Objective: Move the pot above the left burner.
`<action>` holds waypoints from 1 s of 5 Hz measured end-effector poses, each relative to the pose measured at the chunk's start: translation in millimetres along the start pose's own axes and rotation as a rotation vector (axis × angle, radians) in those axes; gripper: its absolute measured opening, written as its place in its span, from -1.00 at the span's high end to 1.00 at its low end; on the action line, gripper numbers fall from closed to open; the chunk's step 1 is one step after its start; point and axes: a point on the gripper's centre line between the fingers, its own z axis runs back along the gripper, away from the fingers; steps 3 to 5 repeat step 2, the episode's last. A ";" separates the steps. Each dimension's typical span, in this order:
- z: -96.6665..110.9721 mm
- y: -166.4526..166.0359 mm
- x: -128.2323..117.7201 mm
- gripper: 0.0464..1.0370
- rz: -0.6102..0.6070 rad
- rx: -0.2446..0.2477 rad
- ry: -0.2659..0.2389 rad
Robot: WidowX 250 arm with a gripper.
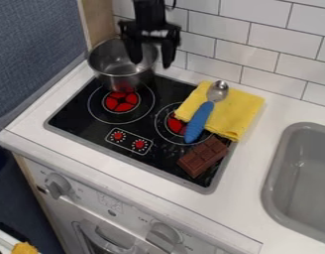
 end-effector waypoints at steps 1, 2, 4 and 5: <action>16.1 -4.4 0.1 -0.93 -0.026 -0.002 -0.023; 21.1 -12.8 -1.7 -0.92 -0.073 0.015 -0.020; 21.1 -12.8 -1.7 -0.92 -0.073 0.015 -0.020; 21.1 -12.8 -1.7 -0.92 -0.073 0.015 -0.020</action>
